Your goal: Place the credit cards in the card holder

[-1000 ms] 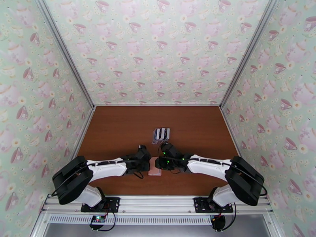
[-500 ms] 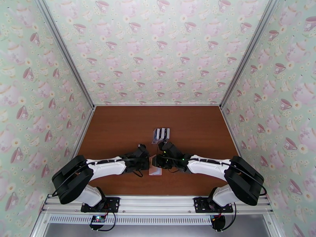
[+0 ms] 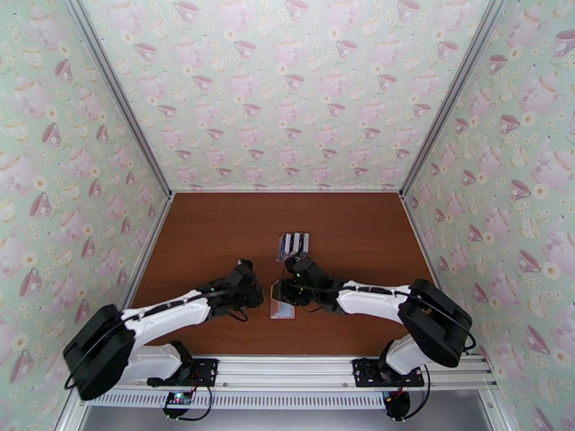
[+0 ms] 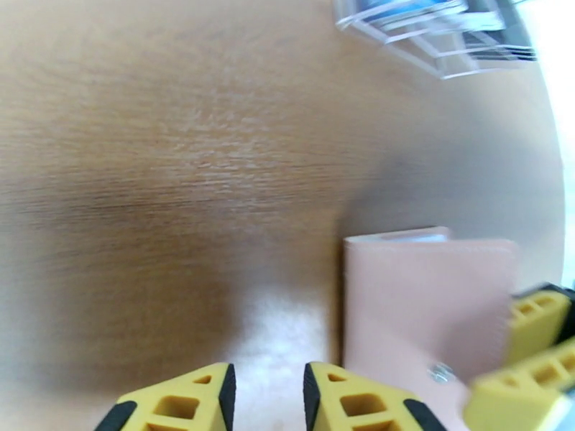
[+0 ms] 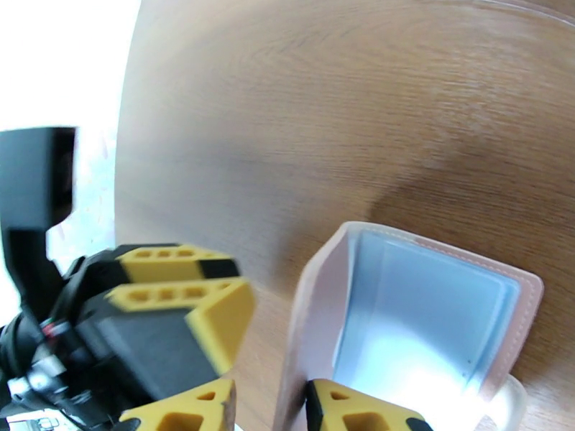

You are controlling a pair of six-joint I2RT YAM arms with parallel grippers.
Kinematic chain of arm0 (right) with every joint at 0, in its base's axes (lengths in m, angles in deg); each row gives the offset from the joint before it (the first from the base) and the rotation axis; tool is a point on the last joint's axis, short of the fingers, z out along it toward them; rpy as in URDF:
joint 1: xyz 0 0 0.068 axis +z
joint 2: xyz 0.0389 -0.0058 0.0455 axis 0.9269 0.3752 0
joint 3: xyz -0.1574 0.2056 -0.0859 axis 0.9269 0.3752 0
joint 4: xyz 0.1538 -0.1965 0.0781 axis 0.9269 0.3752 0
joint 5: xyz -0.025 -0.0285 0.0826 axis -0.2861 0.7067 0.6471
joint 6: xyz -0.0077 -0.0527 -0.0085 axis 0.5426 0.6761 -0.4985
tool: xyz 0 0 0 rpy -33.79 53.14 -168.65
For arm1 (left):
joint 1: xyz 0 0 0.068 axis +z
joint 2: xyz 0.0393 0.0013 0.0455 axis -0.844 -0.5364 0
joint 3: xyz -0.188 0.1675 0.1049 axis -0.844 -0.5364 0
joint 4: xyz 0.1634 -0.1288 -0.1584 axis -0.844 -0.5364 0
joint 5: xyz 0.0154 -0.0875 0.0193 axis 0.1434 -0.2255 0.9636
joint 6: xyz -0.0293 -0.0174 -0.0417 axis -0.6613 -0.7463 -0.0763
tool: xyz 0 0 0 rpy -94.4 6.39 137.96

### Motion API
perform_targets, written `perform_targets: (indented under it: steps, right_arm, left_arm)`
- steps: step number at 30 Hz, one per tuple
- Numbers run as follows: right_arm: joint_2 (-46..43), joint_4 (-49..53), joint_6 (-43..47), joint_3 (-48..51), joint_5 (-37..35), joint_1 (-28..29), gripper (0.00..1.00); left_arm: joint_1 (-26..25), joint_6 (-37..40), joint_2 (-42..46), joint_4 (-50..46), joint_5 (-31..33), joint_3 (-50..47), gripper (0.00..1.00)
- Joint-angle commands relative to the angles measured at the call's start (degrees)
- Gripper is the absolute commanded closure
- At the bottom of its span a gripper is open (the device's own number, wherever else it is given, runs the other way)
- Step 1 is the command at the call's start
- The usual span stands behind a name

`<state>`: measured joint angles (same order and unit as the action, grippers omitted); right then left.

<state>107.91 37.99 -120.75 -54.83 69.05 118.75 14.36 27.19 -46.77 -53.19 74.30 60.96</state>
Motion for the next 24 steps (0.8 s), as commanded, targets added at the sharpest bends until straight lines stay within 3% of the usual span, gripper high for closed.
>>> perform_targets:
  steps: [1,12,24]
  right_arm:
    - [1.3,-2.4,-1.3,-1.2,1.7,-0.3,0.67]
    - [4.8,-8.0,-3.8,-2.4,5.0,-0.3,0.67]
    - [6.8,-12.4,-6.1,-3.5,7.7,-0.2,0.65]
  left_arm:
    - [-0.3,0.9,4.9,-4.1,0.4,-1.7,0.65]
    - [-2.9,0.4,17.7,-10.0,0.5,-3.1,0.61]
    - [-5.5,0.1,19.4,-10.1,0.2,-2.2,0.57]
